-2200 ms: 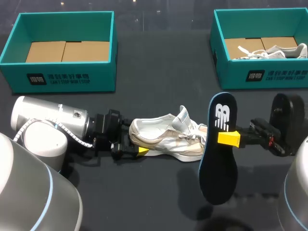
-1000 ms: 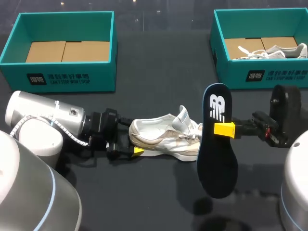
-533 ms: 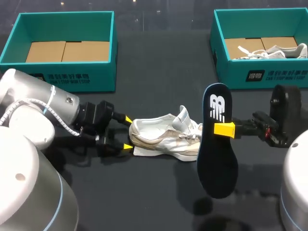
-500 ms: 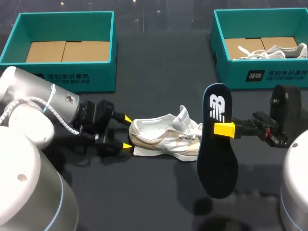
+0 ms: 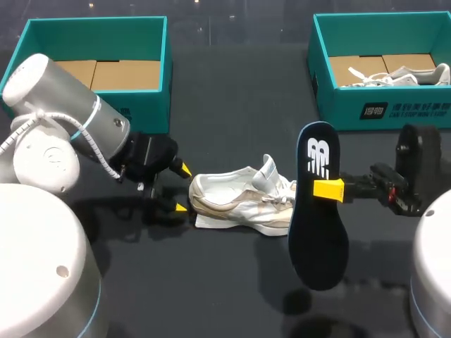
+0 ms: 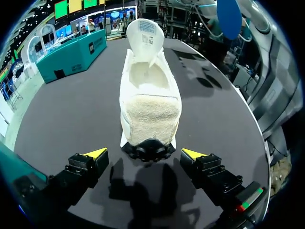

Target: Take the shoe out of the shoebox, open the shoe tongue, remove and reinsert the insole, then place the shoe into the shoebox

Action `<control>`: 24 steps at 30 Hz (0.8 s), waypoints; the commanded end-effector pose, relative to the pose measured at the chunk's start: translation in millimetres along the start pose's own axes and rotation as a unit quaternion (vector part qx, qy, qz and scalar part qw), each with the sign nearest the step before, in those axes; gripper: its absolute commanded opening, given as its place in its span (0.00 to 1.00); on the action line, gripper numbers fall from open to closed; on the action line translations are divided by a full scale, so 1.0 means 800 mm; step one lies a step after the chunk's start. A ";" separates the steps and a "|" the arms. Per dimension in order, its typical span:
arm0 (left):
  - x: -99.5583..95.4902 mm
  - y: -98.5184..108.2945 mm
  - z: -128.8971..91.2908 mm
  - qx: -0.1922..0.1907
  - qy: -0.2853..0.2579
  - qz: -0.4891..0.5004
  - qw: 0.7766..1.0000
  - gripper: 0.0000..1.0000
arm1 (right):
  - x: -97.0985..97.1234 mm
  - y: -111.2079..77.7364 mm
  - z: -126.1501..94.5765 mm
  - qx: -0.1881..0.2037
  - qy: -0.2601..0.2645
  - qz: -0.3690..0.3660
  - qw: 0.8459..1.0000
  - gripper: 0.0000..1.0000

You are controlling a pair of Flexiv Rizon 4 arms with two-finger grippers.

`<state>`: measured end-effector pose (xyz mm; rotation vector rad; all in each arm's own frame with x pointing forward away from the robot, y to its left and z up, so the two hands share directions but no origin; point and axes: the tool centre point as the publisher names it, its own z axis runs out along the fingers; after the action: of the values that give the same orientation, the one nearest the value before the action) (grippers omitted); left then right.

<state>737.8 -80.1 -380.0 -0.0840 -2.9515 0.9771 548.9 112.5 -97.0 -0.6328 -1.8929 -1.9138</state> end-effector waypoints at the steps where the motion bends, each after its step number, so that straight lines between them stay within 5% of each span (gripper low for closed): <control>1: 0.000 -0.018 -0.011 -0.044 -0.015 -0.007 0.999 1.00 | 0.011 -0.002 -0.002 -0.002 -0.245 0.000 0.970 0.00; 12: -0.002 -0.049 -0.036 -0.207 -0.024 -0.019 0.978 1.00 | 0.011 -0.002 -0.002 -0.002 -0.245 0.000 0.970 0.00; 24: -0.006 -0.064 -0.029 -0.247 -0.017 -0.016 0.969 1.00 | 0.011 -0.002 -0.002 -0.002 -0.245 0.000 0.970 0.00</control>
<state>737.3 -101.2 -330.1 -0.0299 -3.1243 0.3960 548.8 112.4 -97.3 -0.6396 -1.8964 -1.9157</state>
